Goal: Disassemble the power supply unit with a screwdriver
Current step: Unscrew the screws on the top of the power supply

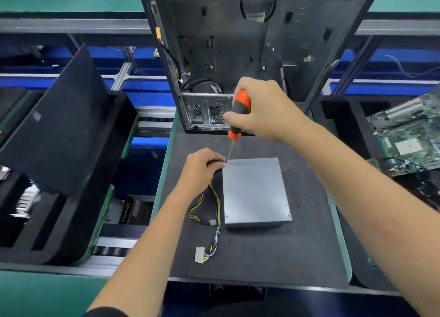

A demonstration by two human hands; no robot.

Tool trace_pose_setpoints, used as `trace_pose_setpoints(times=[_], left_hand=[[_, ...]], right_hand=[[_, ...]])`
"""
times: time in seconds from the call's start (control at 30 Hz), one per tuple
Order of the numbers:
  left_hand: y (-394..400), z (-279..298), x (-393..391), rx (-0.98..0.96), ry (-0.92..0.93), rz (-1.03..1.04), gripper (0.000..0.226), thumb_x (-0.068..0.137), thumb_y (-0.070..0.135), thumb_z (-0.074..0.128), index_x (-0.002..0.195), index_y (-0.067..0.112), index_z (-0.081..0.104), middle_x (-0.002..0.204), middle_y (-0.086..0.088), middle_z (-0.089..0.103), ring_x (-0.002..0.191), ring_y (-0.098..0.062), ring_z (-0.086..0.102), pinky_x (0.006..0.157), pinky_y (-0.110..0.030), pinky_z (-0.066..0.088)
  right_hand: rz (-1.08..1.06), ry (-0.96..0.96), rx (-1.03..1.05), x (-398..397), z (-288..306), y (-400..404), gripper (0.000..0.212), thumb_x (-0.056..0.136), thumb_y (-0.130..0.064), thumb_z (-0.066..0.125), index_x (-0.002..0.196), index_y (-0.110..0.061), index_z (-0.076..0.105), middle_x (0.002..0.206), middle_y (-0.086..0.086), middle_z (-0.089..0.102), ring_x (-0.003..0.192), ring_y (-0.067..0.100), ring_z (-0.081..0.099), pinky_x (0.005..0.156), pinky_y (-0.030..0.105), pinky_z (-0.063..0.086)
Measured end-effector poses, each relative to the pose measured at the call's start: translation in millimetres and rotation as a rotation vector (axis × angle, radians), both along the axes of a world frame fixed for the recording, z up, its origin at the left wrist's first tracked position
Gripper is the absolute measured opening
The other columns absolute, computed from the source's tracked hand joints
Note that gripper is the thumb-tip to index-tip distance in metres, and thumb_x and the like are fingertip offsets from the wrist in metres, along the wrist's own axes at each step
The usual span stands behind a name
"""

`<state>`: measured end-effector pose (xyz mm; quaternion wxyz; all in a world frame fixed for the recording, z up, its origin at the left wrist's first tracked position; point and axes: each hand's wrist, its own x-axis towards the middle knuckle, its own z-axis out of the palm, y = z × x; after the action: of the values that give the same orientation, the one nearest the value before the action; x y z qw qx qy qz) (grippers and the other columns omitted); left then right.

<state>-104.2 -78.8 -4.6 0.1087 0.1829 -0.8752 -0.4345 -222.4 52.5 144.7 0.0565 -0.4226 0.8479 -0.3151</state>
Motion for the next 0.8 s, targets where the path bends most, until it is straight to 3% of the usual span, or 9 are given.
trace_pose_setpoints(times=[0.13, 0.23, 0.33, 0.5, 0.8], left_hand=[[-4.7, -2.8, 4.5, 0.059, 0.006, 0.041, 0.014, 0.086, 0.011, 0.067, 0.093, 0.02, 0.075, 0.087, 0.013, 0.069, 0.084, -0.001, 0.063, 0.078, -0.013, 0.048], [-4.2, -4.2, 6.4, 0.129, 0.012, 0.069, 0.014, 0.085, 0.014, 0.069, 0.094, 0.023, 0.075, 0.086, 0.016, 0.07, 0.082, 0.0, 0.064, 0.077, -0.013, 0.051], [1.0, -6.1, 6.2, 0.197, 0.024, 0.072, 0.013, 0.083, 0.017, 0.072, 0.092, 0.026, 0.073, 0.086, 0.012, 0.07, 0.08, -0.005, 0.064, 0.073, -0.013, 0.052], [2.0, -8.7, 3.1, 0.133, 0.035, 0.062, 0.01, 0.084, 0.018, 0.071, 0.088, 0.026, 0.072, 0.086, 0.012, 0.067, 0.078, -0.002, 0.06, 0.072, -0.011, 0.048], [2.2, -9.4, 0.8, 0.038, 0.045, 0.017, 0.005, 0.084, 0.015, 0.071, 0.087, 0.02, 0.072, 0.085, 0.014, 0.066, 0.082, 0.001, 0.061, 0.074, -0.007, 0.047]], right_hand=[[-0.017, -0.011, -0.001, -2.8, -3.9, -2.5, 0.022, 0.081, -0.032, 0.071, 0.083, -0.02, 0.053, 0.064, -0.014, 0.059, 0.062, 0.001, 0.055, 0.047, 0.015, 0.032], [-0.008, -0.036, -0.007, -2.3, -5.4, -4.1, 0.021, 0.082, -0.029, 0.071, 0.085, -0.018, 0.053, 0.06, -0.015, 0.057, 0.066, -0.009, 0.054, 0.046, 0.008, 0.036], [-0.025, -0.045, 0.011, -1.7, -6.5, -4.0, 0.021, 0.083, -0.031, 0.07, 0.085, -0.02, 0.052, 0.06, -0.015, 0.058, 0.063, -0.001, 0.055, 0.045, 0.011, 0.034], [0.008, -0.045, 0.017, -0.2, -5.3, -3.7, 0.022, 0.083, -0.03, 0.07, 0.088, -0.017, 0.054, 0.064, -0.014, 0.057, 0.061, 0.006, 0.053, 0.048, 0.017, 0.034], [0.141, -0.045, 0.097, 2.1, 6.0, -9.9, 0.023, 0.081, -0.028, 0.072, 0.092, -0.015, 0.057, 0.068, -0.017, 0.059, 0.074, 0.001, 0.051, 0.057, 0.025, 0.038]])
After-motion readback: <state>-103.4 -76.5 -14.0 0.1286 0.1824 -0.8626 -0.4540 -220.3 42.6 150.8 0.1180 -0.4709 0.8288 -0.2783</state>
